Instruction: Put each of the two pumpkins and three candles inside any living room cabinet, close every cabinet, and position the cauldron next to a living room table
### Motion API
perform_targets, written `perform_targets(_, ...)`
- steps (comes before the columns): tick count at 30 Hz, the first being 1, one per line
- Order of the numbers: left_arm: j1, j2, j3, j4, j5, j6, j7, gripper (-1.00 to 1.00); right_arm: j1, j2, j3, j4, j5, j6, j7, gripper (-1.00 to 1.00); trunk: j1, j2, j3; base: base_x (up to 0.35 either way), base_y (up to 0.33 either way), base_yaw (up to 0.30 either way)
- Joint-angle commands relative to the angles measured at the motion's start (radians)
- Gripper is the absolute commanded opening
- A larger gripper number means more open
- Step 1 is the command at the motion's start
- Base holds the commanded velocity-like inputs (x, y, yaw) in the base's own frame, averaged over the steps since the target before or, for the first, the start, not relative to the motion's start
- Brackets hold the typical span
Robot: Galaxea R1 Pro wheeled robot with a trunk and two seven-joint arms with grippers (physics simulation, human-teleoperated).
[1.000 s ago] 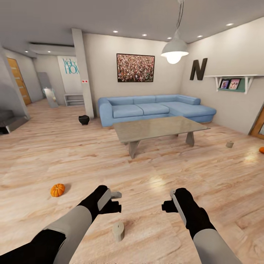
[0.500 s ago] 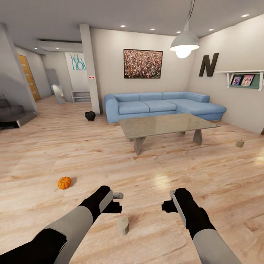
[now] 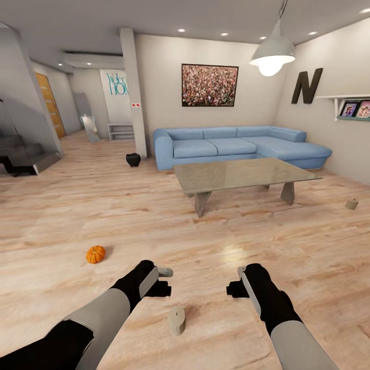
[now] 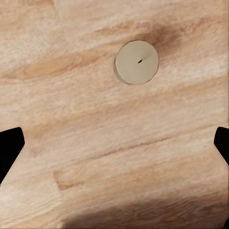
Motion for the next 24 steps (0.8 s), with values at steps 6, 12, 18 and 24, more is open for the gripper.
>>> perform_targets(6, 0.0, 0.0, -0.004, -0.001, 0.011, 0.001, -0.008, 1.0, 0.0, 0.0, 0.0, -0.001, 0.005, 0.006, 0.002, 1.0, 0.0, 0.0, -0.002, 0.15, -0.036, -0.077)
perform_targets(12, -0.001, 0.0, -0.005, -0.001, 0.011, 0.002, -0.011, 1.0, 0.0, 0.0, -0.001, -0.001, 0.005, 0.006, 0.002, 1.0, 0.0, 0.0, -0.002, 0.015, -0.004, -0.261)
perform_targets(18, 0.0, 0.0, -0.006, -0.001, 0.011, 0.002, -0.012, 1.0, 0.0, 0.0, -0.001, -0.001, 0.005, 0.003, 0.003, 1.0, 0.0, 0.0, -0.002, 0.001, 0.0, -0.08)
perform_targets(24, 0.0, 0.0, -0.006, 0.001, 0.011, 0.002, -0.012, 1.0, 0.001, 0.0, -0.001, -0.001, 0.005, 0.004, 0.003, 1.0, 0.016, -0.028, -0.014, 0.0, 0.0, -0.003)
